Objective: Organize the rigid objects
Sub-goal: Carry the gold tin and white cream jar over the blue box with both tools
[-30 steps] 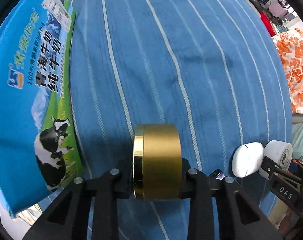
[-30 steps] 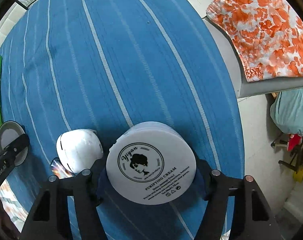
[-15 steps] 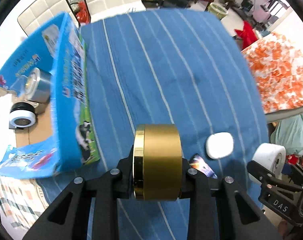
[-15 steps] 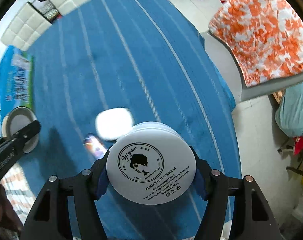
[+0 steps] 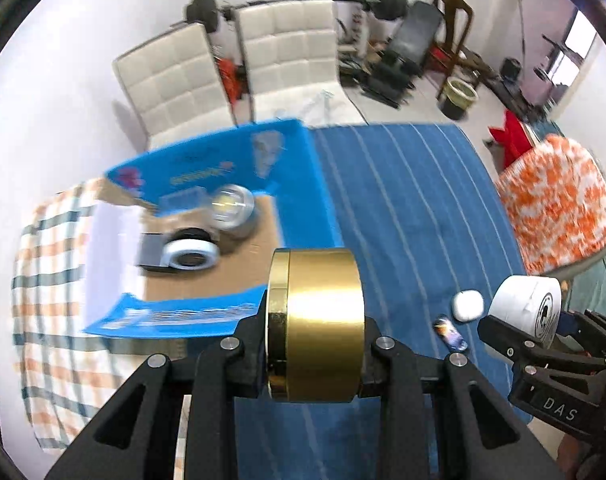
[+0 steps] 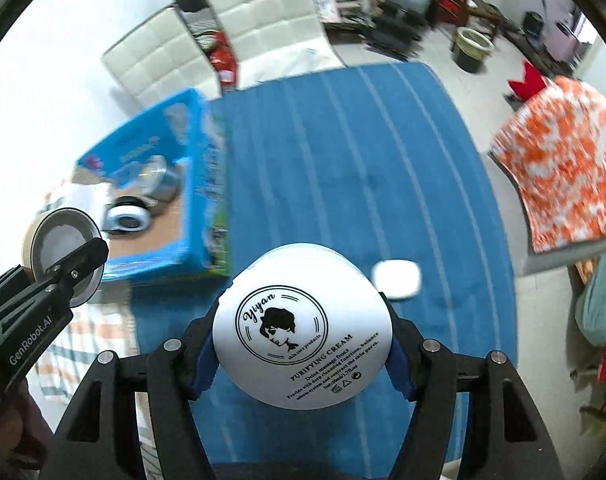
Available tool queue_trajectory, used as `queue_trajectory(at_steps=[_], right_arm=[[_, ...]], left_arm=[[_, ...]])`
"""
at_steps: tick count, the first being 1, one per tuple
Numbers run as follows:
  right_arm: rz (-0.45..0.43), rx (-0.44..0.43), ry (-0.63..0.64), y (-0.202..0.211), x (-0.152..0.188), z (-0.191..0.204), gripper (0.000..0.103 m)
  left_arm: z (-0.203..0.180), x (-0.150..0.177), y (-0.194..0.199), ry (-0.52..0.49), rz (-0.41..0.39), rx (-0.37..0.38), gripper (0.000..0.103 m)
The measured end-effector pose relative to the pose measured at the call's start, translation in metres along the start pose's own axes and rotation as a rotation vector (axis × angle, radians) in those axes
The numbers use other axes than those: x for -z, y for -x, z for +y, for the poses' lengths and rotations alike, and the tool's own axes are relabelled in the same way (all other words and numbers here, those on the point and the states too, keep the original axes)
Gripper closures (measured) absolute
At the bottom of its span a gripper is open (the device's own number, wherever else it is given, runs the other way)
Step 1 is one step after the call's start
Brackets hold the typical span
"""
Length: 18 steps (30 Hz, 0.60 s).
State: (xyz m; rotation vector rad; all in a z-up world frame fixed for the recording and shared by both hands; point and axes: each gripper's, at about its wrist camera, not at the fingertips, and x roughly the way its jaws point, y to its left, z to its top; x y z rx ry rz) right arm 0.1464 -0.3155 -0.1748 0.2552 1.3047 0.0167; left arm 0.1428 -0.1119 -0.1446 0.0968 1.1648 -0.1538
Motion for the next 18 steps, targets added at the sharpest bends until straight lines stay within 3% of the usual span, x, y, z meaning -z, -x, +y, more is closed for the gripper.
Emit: queue_trajectory(at_steps=[10,18], right_arm=[[-0.064,-0.069,0.124,0.032,0.006,0.112,0.033],[-0.078,-0.093,0.151,0.034,-0.007,0.164,0.033]], left_arm=[[0.088,0.007,0.04,0.103,-0.092,-0.044,0.077],[0.147,0.001,0.047,0.16,-0.118,-0.034,0.077]])
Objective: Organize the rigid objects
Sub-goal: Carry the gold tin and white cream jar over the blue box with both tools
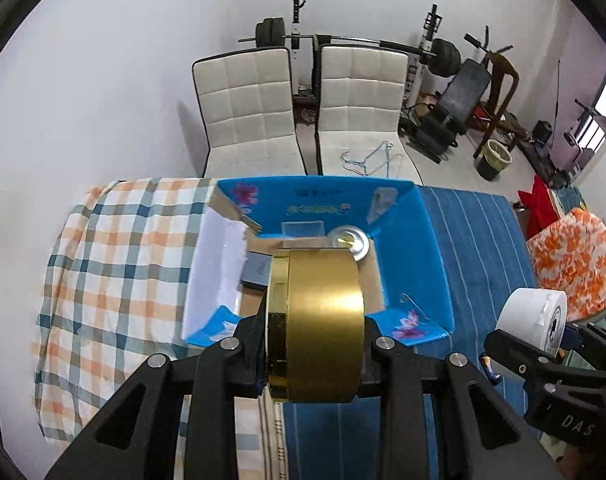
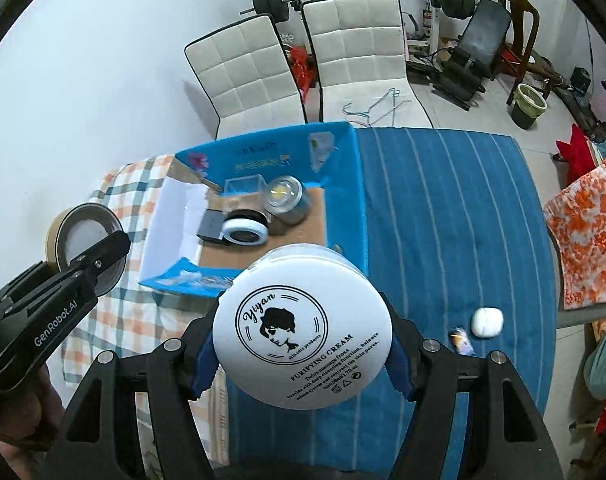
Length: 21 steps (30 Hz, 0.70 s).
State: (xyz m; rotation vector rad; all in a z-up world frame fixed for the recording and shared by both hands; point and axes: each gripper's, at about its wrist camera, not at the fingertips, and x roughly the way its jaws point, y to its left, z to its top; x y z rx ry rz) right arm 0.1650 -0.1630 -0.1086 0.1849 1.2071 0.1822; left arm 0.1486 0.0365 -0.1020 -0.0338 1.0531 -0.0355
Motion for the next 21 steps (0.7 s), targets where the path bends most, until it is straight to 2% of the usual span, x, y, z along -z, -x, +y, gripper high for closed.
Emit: queue_trajectory(at_steps=[7,11,16,21], right_arm=[[0.043,-0.025,-0.035,-0.04,-0.033,0.014,0.033],[0.095,0.001,-0.058,-0.092,-0.058,0.016,0.033],[0.203,0.048,-0.085,-0.171,-0.075,0.012,0.033],[0.319,0.092,-0.107,-0.241,-0.073,0.003,0.033]], left_arm=[[0.043,-0.028,-0.039,0.047,0.063,0.058,0.077],[0.061,-0.033,-0.096,0.074,0.196,0.101,0.077],[0.069,-0.021,-0.179,0.069,0.381,0.109,0.077],[0.064,-0.011,-0.229,0.035,0.484,0.092,0.077]])
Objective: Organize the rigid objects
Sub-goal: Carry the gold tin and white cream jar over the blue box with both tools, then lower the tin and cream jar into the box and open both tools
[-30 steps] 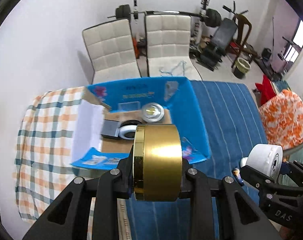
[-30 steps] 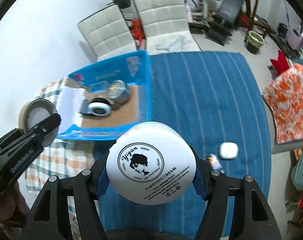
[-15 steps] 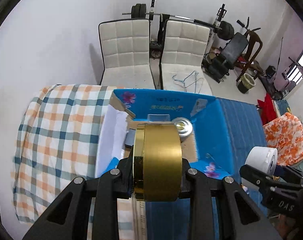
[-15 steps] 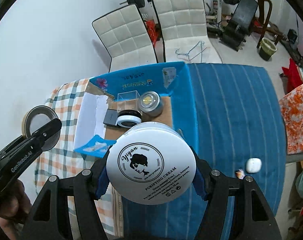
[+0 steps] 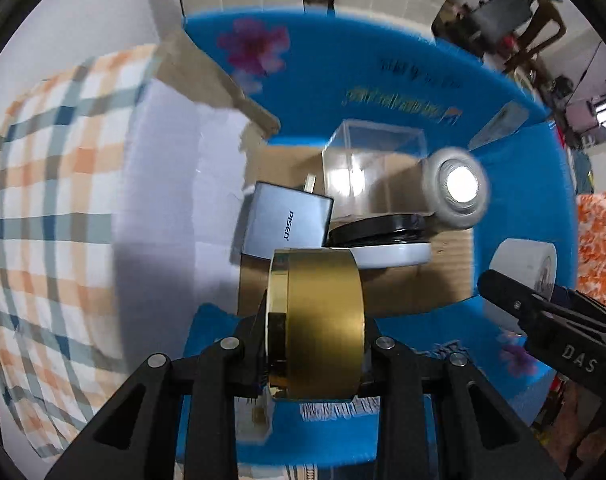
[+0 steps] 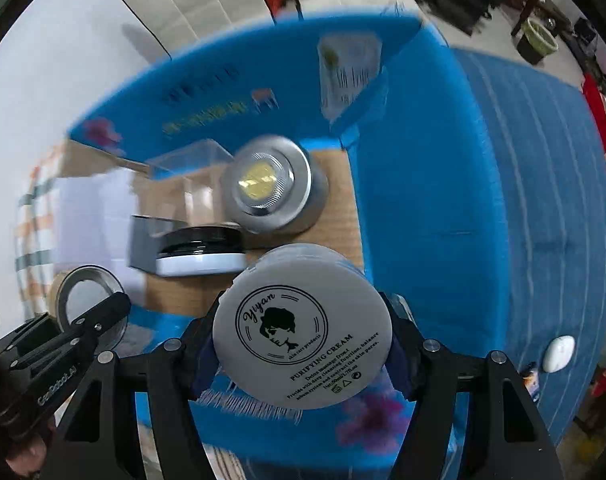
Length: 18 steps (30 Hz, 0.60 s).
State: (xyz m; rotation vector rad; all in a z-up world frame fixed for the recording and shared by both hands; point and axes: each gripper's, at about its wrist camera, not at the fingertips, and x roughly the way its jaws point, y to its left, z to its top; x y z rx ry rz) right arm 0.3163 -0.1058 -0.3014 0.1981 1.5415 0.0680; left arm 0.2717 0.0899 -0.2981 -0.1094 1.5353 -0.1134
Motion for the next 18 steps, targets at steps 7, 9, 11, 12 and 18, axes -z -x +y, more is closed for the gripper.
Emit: queue_trajectory(at_steps=[7,9,11,12,18], right_arm=[[0.096,0.011,-0.014,-0.048,-0.012,-0.007,0.033],[0.111,0.011,-0.017,-0.055,-0.013,-0.009,0.033],[0.134,0.019,0.001,-0.062,-0.015,-0.008,0.033],[0.141,0.021,0.0,-0.064,-0.017,-0.008,0.033],[0.191,0.05,0.017,-0.079,-0.023,-0.008,0.032]], left_arm=[[0.002,-0.003,-0.033,-0.002,0.083,-0.009,0.077],[0.005,-0.003,-0.039,0.009,0.104,0.001,0.077],[0.007,-0.001,-0.045,0.014,0.13,0.008,0.077],[0.009,0.0,-0.048,0.015,0.145,0.006,0.076],[0.011,0.006,-0.051,0.019,0.155,-0.008,0.076]])
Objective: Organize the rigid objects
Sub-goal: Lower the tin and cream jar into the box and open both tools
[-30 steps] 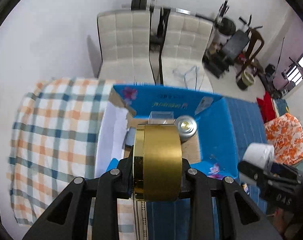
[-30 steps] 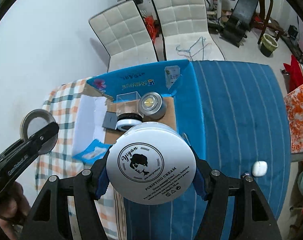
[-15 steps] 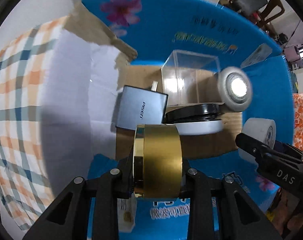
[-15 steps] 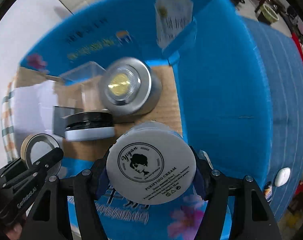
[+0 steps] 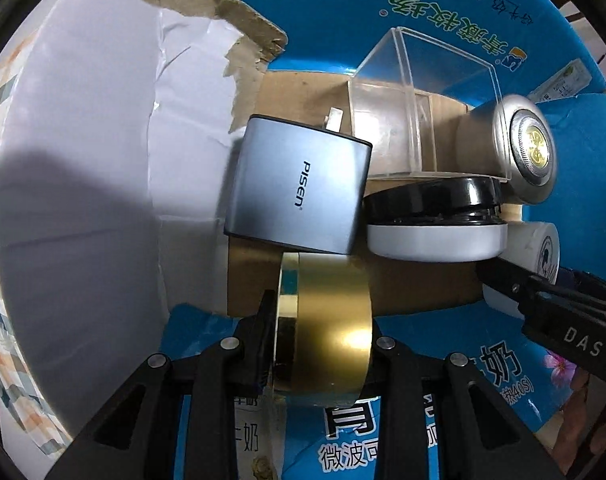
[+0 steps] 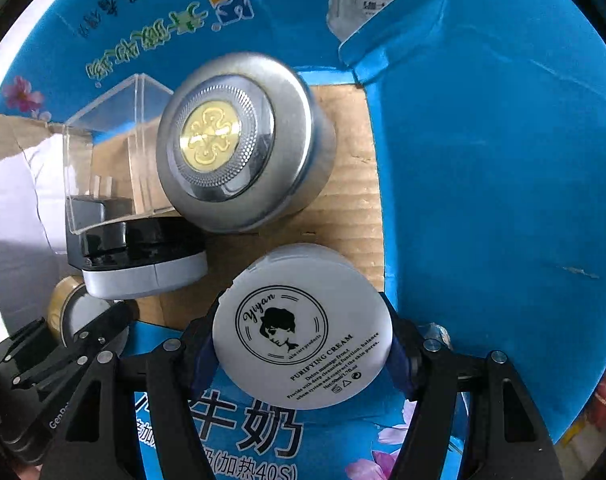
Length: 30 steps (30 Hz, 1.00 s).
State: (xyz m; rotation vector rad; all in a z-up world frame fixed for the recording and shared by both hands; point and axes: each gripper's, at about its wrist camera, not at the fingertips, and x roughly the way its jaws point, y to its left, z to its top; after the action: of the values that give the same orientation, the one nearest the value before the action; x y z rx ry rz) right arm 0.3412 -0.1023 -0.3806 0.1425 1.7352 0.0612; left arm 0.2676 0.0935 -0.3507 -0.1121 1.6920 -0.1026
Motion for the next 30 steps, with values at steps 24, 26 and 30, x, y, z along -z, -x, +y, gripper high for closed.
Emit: queue_trajectory(at_steps=[24,26,30], right_arm=[[-0.08,0.091,0.097,0.029,0.042,0.031,0.0],[-0.102,0.091,0.105,0.038,0.048,0.033,0.0],[-0.151,0.088,0.111,0.06,0.064,0.033,0.0]], left_arm=[[-0.001,0.022,0.072,0.026,-0.193,-0.066,0.0],[-0.002,0.023,0.086,0.032,-0.232,-0.076,0.0],[-0.002,0.032,0.109,0.034,-0.298,-0.092,0.0]])
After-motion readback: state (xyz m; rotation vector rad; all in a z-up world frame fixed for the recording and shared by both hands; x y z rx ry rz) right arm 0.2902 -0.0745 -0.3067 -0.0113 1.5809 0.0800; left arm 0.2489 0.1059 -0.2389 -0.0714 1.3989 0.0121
